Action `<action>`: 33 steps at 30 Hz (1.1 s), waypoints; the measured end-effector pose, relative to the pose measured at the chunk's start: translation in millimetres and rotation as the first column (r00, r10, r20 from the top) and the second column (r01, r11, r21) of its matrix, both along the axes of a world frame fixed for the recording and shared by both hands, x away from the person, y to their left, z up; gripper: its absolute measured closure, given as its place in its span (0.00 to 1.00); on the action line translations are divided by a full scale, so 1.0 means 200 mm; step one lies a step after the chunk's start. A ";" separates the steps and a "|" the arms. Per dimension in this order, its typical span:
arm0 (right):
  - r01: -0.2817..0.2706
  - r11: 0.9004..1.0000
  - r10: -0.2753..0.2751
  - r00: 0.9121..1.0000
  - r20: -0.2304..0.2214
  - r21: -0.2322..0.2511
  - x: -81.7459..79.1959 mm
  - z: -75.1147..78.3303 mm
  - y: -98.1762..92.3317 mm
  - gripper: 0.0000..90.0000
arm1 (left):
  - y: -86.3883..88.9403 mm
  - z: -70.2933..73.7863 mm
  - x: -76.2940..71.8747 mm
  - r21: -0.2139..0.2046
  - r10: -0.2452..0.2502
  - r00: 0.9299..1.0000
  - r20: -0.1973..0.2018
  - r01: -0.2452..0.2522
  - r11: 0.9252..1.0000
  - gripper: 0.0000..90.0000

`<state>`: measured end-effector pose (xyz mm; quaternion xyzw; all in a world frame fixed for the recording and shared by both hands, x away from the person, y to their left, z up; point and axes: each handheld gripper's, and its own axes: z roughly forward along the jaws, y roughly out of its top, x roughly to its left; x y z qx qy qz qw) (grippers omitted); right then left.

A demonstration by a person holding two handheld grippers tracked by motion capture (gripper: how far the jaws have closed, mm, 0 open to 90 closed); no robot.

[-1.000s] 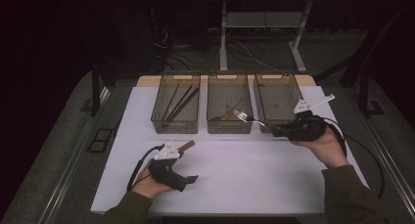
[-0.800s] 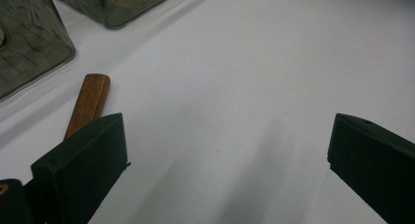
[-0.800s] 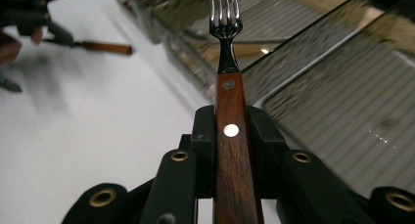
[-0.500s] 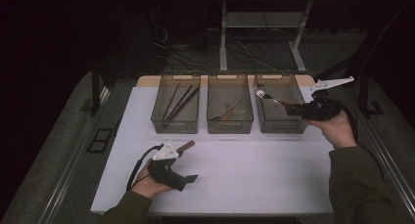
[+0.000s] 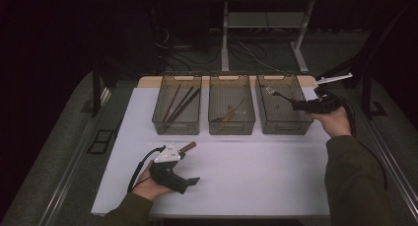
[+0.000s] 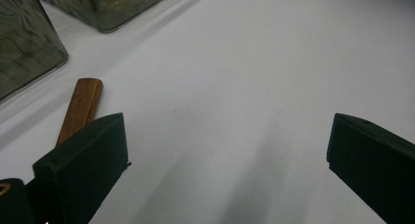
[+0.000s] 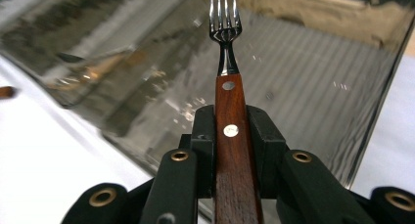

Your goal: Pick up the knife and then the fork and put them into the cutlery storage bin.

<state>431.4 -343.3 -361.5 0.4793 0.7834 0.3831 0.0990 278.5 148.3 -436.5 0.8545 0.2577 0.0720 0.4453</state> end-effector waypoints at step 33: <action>0.005 1.000 -0.006 0.993 0.115 0.001 -0.03 0.00 0.07 0.41 | 0.00 0.00 0.00 -0.022 0.008 1.000 -0.008 -0.008 1.000 0.01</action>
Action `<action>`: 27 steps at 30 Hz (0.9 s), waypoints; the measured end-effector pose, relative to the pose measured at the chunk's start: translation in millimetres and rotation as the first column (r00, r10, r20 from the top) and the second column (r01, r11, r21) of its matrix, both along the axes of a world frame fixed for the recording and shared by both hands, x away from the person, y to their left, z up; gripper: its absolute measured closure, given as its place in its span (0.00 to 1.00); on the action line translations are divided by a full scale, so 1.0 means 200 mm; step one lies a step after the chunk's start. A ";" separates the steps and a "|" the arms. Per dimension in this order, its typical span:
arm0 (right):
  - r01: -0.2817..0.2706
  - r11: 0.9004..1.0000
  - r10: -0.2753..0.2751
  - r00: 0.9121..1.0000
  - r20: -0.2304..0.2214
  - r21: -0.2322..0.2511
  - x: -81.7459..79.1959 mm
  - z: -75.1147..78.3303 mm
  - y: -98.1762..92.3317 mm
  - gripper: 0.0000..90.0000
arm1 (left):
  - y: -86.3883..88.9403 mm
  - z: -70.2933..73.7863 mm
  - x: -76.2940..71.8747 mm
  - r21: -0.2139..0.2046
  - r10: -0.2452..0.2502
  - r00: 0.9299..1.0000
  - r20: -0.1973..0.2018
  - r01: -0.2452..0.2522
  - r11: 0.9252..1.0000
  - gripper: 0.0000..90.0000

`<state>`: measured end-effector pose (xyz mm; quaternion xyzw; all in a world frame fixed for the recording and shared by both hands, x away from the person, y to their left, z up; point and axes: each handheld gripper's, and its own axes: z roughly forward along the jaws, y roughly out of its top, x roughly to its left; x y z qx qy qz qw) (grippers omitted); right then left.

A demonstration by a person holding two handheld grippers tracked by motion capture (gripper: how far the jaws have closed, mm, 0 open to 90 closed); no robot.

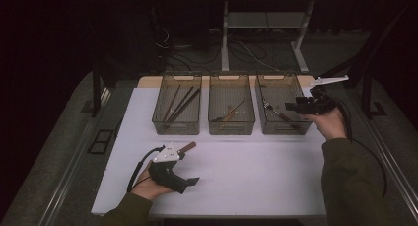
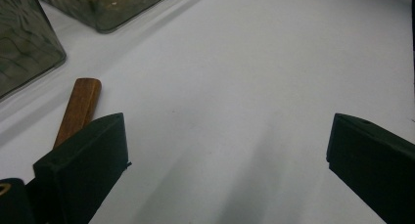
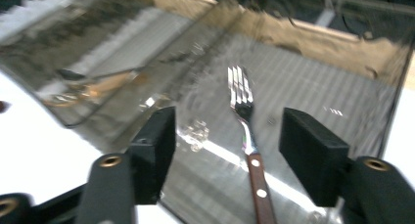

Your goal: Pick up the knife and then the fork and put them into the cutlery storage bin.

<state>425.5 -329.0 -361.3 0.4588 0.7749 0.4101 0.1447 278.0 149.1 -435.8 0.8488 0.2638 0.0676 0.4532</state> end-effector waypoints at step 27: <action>-0.152 0.988 0.148 0.982 0.115 0.030 -0.62 -0.25 0.20 0.15 | 0.06 0.06 0.03 0.087 0.082 0.996 0.022 -0.083 0.993 0.31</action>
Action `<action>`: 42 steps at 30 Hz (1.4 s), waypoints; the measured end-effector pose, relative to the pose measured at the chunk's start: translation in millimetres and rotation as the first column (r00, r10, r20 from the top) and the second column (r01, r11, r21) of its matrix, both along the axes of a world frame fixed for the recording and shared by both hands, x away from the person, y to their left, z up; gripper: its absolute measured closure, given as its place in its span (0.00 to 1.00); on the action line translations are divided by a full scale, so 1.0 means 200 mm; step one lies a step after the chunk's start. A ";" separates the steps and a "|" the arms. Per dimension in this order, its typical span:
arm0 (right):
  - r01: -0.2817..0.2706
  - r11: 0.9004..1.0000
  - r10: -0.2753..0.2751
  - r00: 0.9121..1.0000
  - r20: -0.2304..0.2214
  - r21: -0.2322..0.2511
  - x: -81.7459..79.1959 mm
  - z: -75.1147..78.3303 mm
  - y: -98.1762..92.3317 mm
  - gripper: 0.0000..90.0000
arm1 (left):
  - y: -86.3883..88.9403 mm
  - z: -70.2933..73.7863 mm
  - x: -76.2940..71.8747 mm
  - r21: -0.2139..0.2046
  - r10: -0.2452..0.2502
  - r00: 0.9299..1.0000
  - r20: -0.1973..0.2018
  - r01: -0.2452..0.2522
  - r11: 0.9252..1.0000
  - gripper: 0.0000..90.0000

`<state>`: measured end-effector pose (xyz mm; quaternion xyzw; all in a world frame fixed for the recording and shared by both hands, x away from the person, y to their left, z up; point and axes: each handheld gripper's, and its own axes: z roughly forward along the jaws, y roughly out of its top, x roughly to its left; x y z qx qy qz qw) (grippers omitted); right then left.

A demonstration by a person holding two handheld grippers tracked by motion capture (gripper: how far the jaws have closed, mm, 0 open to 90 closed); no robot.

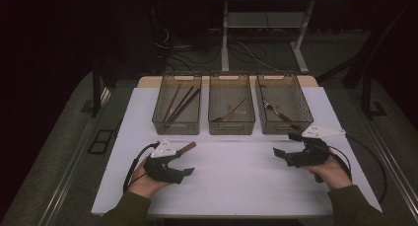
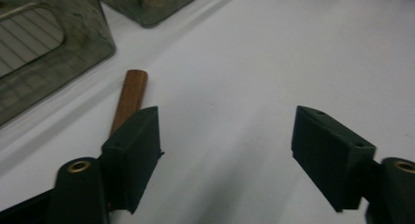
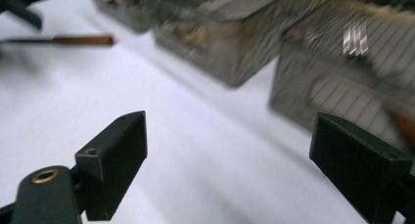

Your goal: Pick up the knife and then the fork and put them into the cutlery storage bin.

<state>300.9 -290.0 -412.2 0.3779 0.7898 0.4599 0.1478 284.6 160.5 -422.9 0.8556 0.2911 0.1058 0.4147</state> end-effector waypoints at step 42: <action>-0.056 0.998 0.056 0.998 -0.014 -0.007 -0.20 -0.14 0.01 0.15 | 0.23 -0.11 0.20 0.123 0.022 0.998 -0.066 -0.014 0.992 0.83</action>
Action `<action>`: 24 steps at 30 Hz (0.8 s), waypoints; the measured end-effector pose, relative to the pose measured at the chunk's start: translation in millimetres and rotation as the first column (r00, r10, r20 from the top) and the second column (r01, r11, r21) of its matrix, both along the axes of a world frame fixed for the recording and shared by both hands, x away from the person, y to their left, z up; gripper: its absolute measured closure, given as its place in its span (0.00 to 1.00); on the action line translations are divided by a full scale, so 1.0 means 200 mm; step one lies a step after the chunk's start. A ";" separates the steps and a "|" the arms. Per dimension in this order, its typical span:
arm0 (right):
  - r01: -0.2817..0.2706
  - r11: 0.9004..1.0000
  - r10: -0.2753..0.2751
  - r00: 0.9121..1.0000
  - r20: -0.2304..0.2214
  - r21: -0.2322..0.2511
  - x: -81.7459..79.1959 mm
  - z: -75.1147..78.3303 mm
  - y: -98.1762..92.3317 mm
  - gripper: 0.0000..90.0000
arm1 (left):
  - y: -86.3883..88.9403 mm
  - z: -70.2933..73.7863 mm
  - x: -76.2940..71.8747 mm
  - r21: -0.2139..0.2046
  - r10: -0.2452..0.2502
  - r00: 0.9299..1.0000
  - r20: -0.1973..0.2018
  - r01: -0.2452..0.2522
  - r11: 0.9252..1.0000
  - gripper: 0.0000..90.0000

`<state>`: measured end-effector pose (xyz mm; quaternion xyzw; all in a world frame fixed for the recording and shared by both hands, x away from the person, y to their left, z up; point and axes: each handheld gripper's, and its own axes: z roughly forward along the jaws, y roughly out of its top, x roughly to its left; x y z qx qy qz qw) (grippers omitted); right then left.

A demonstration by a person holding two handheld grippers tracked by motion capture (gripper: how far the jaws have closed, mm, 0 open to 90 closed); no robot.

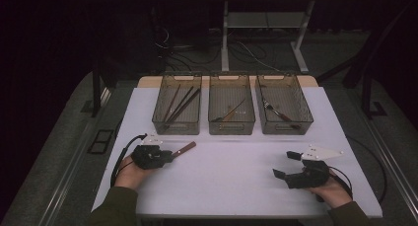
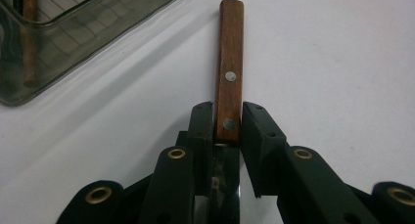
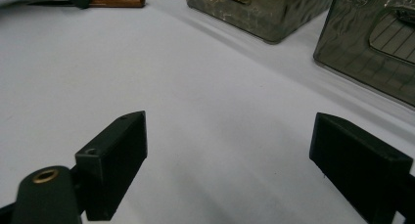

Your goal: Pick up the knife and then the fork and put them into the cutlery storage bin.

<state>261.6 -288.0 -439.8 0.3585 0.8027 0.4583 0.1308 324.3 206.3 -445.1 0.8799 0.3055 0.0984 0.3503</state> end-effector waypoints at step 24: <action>-0.050 0.998 0.051 0.998 -0.031 0.032 0.00 0.00 0.03 0.15 | -0.07 0.05 -0.03 -0.035 -0.108 0.994 -0.018 0.108 0.994 0.86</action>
